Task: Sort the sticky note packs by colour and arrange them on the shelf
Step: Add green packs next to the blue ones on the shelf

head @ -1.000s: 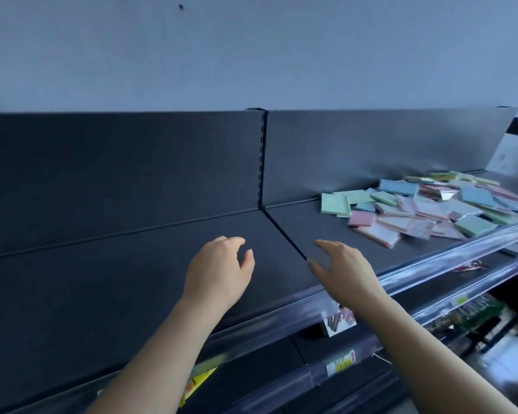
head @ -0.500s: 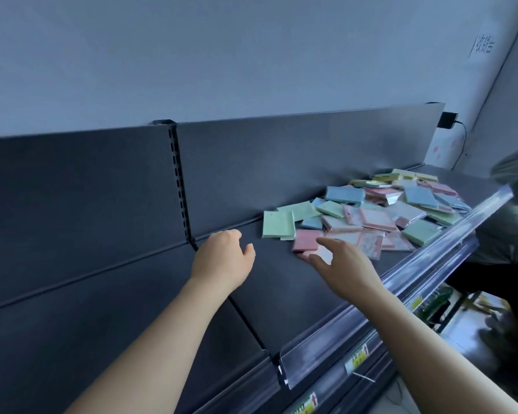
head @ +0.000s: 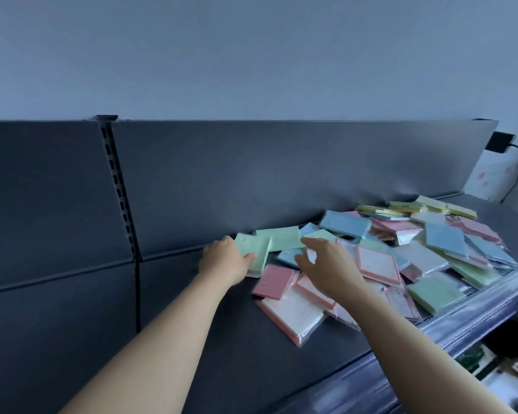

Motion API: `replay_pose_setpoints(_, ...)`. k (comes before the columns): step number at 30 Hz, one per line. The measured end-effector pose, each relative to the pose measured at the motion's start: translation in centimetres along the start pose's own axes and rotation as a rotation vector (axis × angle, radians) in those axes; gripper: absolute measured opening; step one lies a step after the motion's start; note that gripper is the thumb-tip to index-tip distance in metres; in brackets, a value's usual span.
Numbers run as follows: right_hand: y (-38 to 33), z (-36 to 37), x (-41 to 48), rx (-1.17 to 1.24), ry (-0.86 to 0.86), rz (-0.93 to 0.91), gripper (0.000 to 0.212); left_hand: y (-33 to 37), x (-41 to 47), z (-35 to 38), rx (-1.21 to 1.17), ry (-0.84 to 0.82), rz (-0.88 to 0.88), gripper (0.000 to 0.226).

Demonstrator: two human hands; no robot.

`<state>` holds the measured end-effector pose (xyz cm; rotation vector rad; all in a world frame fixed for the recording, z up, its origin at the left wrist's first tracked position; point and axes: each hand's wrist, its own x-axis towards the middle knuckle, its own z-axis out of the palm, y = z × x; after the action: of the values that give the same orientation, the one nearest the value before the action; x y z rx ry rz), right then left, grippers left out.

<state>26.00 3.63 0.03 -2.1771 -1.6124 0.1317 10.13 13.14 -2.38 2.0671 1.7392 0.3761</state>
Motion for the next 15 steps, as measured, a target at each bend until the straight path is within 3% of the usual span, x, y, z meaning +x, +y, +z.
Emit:
replay_pose_setpoints(6, 1.7, 0.3, 4.0, -0.027, -0.101, -0.095, 0.046, 1.3, 1.0, 0.3, -0.029, -0.057, -0.141, 0.031)
replay_pose_setpoints(10, 2.4, 1.3, 6.6, -0.045, -0.161, -0.164, 0.038, 1.2, 0.1, 0.1, -0.029, -0.028, -0.159, 0.038)
replay_pose_setpoints(12, 2.7, 1.9, 8.1, -0.065, -0.210, -0.203, 0.037, 0.9, -0.4, 0.0, -0.100, 0.021, -0.181, 0.040)
replay_pose_setpoints(15, 2.5, 2.8, 10.3, -0.125, -0.302, -0.259, 0.040, -0.3, -1.2, -0.1, -0.278, 0.082, -0.212, 0.026)
